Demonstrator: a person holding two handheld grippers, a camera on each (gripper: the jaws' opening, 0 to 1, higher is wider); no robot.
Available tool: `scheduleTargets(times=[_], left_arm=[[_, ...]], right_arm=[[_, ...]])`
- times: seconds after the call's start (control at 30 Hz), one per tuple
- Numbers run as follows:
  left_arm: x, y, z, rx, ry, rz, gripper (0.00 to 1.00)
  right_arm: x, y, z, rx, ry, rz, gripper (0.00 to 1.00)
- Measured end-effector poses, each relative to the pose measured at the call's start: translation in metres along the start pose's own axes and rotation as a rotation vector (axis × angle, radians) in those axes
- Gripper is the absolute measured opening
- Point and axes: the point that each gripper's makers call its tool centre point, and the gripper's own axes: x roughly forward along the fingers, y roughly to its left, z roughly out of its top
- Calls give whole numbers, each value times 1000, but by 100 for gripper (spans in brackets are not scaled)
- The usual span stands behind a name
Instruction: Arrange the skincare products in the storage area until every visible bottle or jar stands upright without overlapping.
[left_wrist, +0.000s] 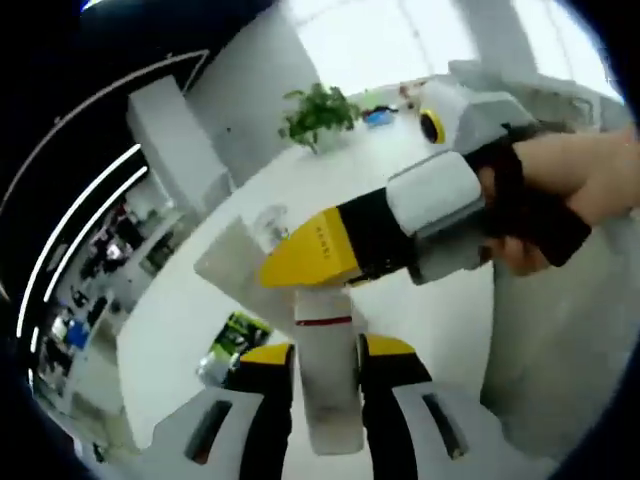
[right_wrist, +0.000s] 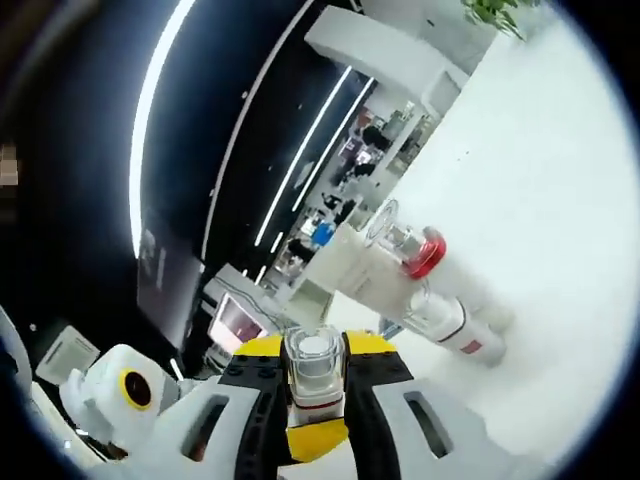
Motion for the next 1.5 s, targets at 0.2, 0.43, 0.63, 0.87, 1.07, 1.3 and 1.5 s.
scheduleTargets(times=[0.2,0.43,0.63,0.87,1.07,1.3,1.5], left_arm=[[-1,4,-5,14,-8,27,19],[-1,0,-9,-155,-33,-68,18],[-5,-6,-6,-372,-119,-223,17],[-19,-16,14,-630,-237,-435,17],[-34,-31,32,-734,-297,-639,17],[-61,-47,48,-819,-350,-888,18],[-58,-55,56,-835,-369,-870,18]], right_arm=[[-1,3,-4,-28,8,-2,21],[-1,8,-8,-57,62,37,25],[-7,17,2,-113,91,106,26],[-21,33,-2,-190,214,256,26],[-26,51,-13,-201,276,368,24],[-44,77,-19,-134,342,553,20],[-41,74,-15,-144,326,503,19]])
